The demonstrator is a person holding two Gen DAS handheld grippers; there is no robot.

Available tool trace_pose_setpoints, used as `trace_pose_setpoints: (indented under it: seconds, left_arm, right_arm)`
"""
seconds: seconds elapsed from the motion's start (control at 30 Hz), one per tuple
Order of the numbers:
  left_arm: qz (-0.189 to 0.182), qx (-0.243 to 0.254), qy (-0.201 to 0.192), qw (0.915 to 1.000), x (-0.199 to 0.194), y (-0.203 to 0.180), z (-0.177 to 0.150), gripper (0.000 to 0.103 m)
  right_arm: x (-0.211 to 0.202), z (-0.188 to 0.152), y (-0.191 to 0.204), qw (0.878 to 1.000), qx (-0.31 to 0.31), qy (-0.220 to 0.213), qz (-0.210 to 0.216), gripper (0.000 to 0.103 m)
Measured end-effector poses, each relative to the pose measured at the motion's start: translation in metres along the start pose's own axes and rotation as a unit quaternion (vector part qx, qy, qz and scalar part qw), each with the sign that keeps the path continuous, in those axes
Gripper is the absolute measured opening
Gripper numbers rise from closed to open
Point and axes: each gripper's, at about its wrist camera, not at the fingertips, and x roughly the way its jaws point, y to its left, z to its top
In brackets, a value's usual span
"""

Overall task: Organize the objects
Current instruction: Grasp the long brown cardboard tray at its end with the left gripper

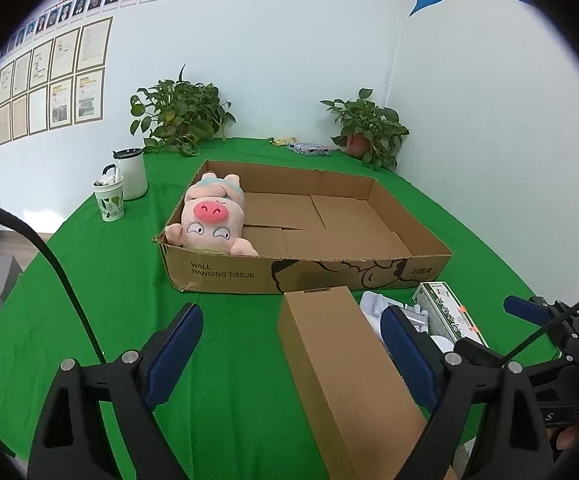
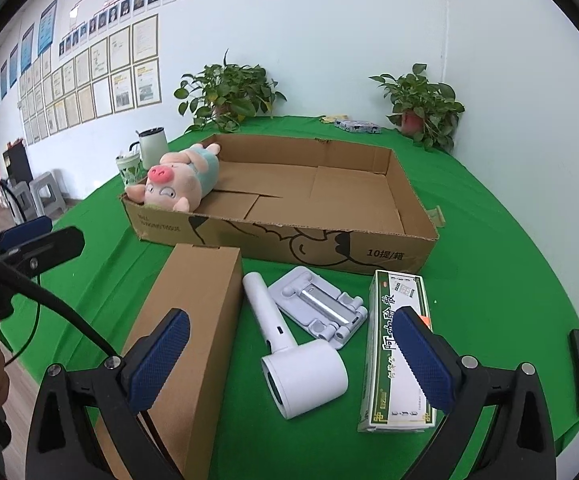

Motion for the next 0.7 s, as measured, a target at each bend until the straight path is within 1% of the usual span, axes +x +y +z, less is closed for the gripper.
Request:
trace_pose_setpoints:
  seconds: [0.07, 0.1, 0.13, 0.17, 0.2, 0.23, 0.3, 0.33, 0.37, 0.4, 0.43, 0.5, 0.57, 0.6, 0.63, 0.7]
  left_arm:
    - [-0.004, -0.006, 0.003, 1.0000, -0.007, 0.007, -0.001, 0.090]
    - [-0.005, -0.007, 0.002, 1.0000, -0.010, 0.009, -0.002, 0.090]
    - [-0.006, -0.006, 0.002, 1.0000, -0.014, 0.012, -0.004, 0.090]
    - [-0.006, -0.004, 0.003, 1.0000, -0.017, 0.014, -0.005, 0.090]
    - [-0.005, -0.002, 0.004, 1.0000, -0.019, 0.016, -0.006, 0.090]
    - [-0.003, -0.001, 0.005, 1.0000, -0.021, 0.019, -0.007, 0.090]
    - [-0.002, -0.007, 0.005, 1.0000, -0.025, 0.024, -0.008, 0.090]
    - [-0.003, -0.013, 0.005, 0.9999, -0.027, 0.028, -0.009, 0.090]
    - [-0.003, -0.021, 0.007, 0.9997, -0.028, 0.032, -0.010, 0.090]
    - [-0.002, -0.028, 0.012, 0.9995, -0.027, 0.035, -0.011, 0.090]
    - [-0.002, -0.033, 0.018, 0.9993, -0.026, 0.039, -0.013, 0.090]
    - [-0.005, -0.040, 0.031, 0.9987, -0.020, 0.044, -0.020, 0.090]
    - [-0.012, -0.048, 0.048, 0.9977, -0.010, 0.046, -0.028, 0.090]
    - [-0.016, -0.051, 0.057, 0.9969, -0.005, 0.047, -0.033, 0.090]
    - [-0.022, -0.054, 0.069, 0.9959, 0.002, 0.047, -0.038, 0.090]
    - [-0.033, -0.057, 0.086, 0.9941, 0.012, 0.044, -0.045, 0.090]
  right_arm:
    - [-0.011, -0.001, 0.007, 1.000, -0.013, 0.007, 0.016, 0.102]
    - [-0.020, -0.001, 0.012, 0.999, -0.019, 0.010, 0.034, 0.102]
    - [-0.029, -0.001, 0.017, 0.998, -0.025, 0.014, 0.063, 0.102]
    - [-0.042, -0.001, 0.025, 0.992, -0.032, 0.020, 0.117, 0.102]
    - [-0.051, 0.000, 0.033, 0.986, -0.036, 0.024, 0.163, 0.102]
    - [-0.062, 0.000, 0.040, 0.976, -0.037, 0.028, 0.214, 0.102]
    - [-0.079, 0.001, 0.057, 0.951, -0.038, 0.031, 0.304, 0.102]
    - [-0.082, 0.001, 0.066, 0.941, -0.040, 0.031, 0.336, 0.102]
    - [-0.081, -0.001, 0.074, 0.933, -0.044, 0.035, 0.354, 0.102]
    - [-0.076, -0.004, 0.080, 0.934, -0.046, 0.041, 0.352, 0.102]
    - [-0.067, -0.008, 0.084, 0.938, -0.046, 0.051, 0.340, 0.102]
    - [-0.043, -0.018, 0.086, 0.952, -0.035, 0.078, 0.295, 0.102]
    - [-0.020, -0.032, 0.082, 0.969, -0.027, 0.092, 0.226, 0.102]
    - [-0.011, -0.038, 0.081, 0.976, -0.030, 0.095, 0.195, 0.102]
    - [-0.004, -0.045, 0.081, 0.981, -0.035, 0.099, 0.165, 0.102]
    - [0.006, -0.054, 0.081, 0.984, -0.040, 0.110, 0.132, 0.102]
